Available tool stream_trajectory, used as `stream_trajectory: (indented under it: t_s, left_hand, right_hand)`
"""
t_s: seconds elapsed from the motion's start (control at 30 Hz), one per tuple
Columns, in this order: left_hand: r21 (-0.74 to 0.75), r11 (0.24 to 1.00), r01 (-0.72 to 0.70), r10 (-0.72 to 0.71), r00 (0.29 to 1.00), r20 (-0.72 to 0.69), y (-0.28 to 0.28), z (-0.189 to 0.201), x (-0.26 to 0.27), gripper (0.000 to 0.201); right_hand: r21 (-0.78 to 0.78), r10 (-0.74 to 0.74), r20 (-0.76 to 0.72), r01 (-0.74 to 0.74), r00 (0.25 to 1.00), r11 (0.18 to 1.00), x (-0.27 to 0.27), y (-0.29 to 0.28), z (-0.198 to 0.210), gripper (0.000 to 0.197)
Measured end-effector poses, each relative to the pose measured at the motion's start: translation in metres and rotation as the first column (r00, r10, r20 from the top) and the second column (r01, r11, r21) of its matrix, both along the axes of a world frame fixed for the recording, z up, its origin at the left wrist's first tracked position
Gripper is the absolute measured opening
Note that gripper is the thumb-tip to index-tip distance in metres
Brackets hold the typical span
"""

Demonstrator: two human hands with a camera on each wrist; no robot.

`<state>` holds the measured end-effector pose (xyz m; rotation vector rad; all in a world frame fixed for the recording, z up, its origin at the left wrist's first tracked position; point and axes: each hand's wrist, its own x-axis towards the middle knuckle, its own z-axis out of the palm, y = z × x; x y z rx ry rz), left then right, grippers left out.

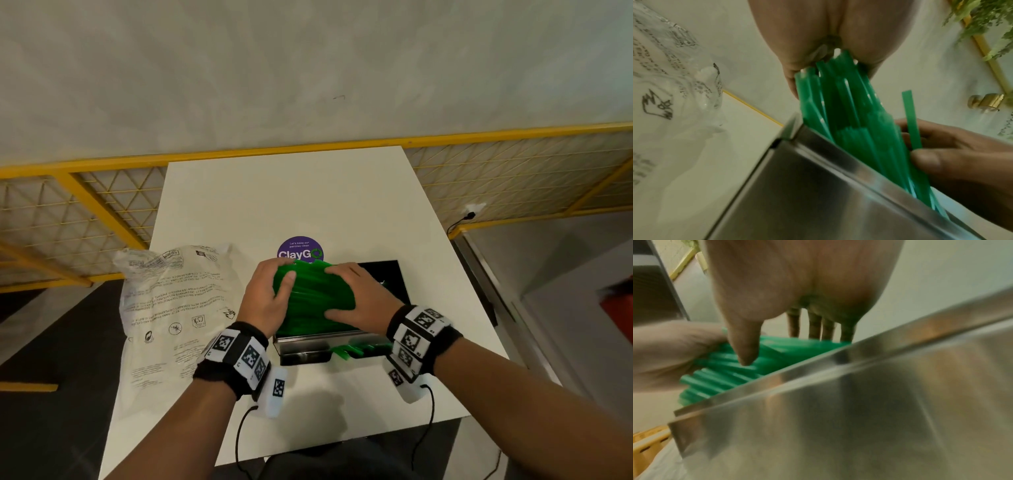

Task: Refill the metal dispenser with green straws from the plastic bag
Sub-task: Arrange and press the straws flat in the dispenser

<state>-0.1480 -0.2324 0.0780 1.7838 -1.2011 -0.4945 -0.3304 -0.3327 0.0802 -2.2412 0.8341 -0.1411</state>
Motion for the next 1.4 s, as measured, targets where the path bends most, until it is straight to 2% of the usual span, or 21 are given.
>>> stream_trajectory:
  t_s: [0.07,0.17,0.3,0.33,0.37,0.47,0.53,0.6,0.67,0.77,0.87,0.93,1.03,1.2,1.27,1.33,1.4]
  left_hand:
    - [0.084,0.994,0.074,-0.076,0.997,0.025,0.0,-0.004,0.001,0.034]
    - [0.296,0.949,0.109,-0.153,0.98,0.13,0.002,-0.003,-0.004,0.052]
    - [0.28,0.959,0.044,-0.135,0.939,0.318,0.001,0.029,-0.012,0.073]
    - [0.3,0.951,0.076,-0.195,0.9,0.39,-0.001,0.041,-0.017,0.074]
    - [0.358,0.926,0.123,-0.292,0.833,0.47,-0.001,0.052,-0.025,0.073]
    - [0.547,0.8,0.248,-0.575,0.577,0.58,0.002,0.066,-0.052,0.058]
    - [0.586,0.765,0.266,-0.63,0.492,0.6,0.004,0.059,-0.064,0.055]
    - [0.598,0.759,0.255,-0.642,0.443,0.626,0.003,0.048,-0.067,0.051]
    - [0.622,0.755,0.207,-0.639,0.443,0.629,0.001,0.035,-0.062,0.046]
    - [0.583,0.79,0.191,-0.588,0.505,0.632,0.002,0.018,-0.044,0.04]
    - [0.467,0.868,0.171,-0.481,0.522,0.704,0.003,0.018,-0.025,0.036]
    - [0.43,0.892,0.138,-0.433,0.533,0.727,0.005,0.02,-0.018,0.036]
    - [0.385,0.908,0.166,-0.411,0.534,0.739,0.008,0.02,-0.019,0.039]
    - [0.22,0.95,0.223,-0.308,0.53,0.79,0.021,0.026,-0.035,0.048]
    - [0.145,0.942,0.303,-0.287,0.5,0.817,0.027,0.022,-0.044,0.045]
    - [0.188,0.916,0.354,-0.336,0.42,0.843,0.032,0.012,-0.05,0.051]
    - [0.232,0.914,0.334,-0.354,0.371,0.859,0.033,-0.003,-0.048,0.048]
  right_hand:
    - [0.026,-0.036,-0.041,0.037,0.999,0.999,-0.017,-0.006,-0.001,0.075]
    - [0.083,-0.004,-0.262,0.027,0.965,0.996,-0.031,-0.013,-0.009,0.08]
    - [-0.003,0.002,-0.387,-0.004,0.922,1.0,-0.023,-0.015,-0.019,0.074]
    - [-0.034,0.008,-0.405,-0.024,0.914,0.999,-0.02,-0.015,-0.02,0.073]
    - [-0.065,0.01,-0.418,-0.041,0.908,0.997,-0.018,-0.015,-0.021,0.072]
    - [-0.121,0.015,-0.422,-0.073,0.906,0.99,-0.016,-0.013,-0.024,0.067]
    - [-0.135,0.019,-0.426,-0.085,0.904,0.987,-0.018,-0.013,-0.024,0.067]
    - [-0.126,0.027,-0.408,-0.086,0.912,0.988,-0.02,-0.012,-0.023,0.066]
    - [-0.078,0.037,-0.386,-0.072,0.922,0.994,-0.022,-0.013,-0.02,0.07]
    - [-0.015,0.001,-0.305,-0.006,0.952,1.0,-0.029,-0.014,-0.006,0.076]
    - [-0.056,-0.068,-0.21,0.057,0.975,0.997,-0.042,-0.009,0.007,0.056]
    - [-0.019,-0.009,-0.258,0.005,0.966,1.0,-0.045,0.0,0.008,0.056]
    - [-0.023,0.103,-0.41,-0.123,0.906,0.992,-0.04,0.015,-0.004,0.067]
    - [-0.113,0.084,-0.447,-0.149,0.891,0.982,-0.03,0.018,-0.008,0.062]
    - [-0.136,0.082,-0.468,-0.164,0.88,0.977,-0.03,0.018,-0.007,0.059]
    - [-0.139,0.081,-0.469,-0.164,0.879,0.977,-0.031,0.018,-0.007,0.056]
    - [-0.112,0.094,-0.47,-0.165,0.877,0.98,-0.032,0.018,-0.007,0.055]
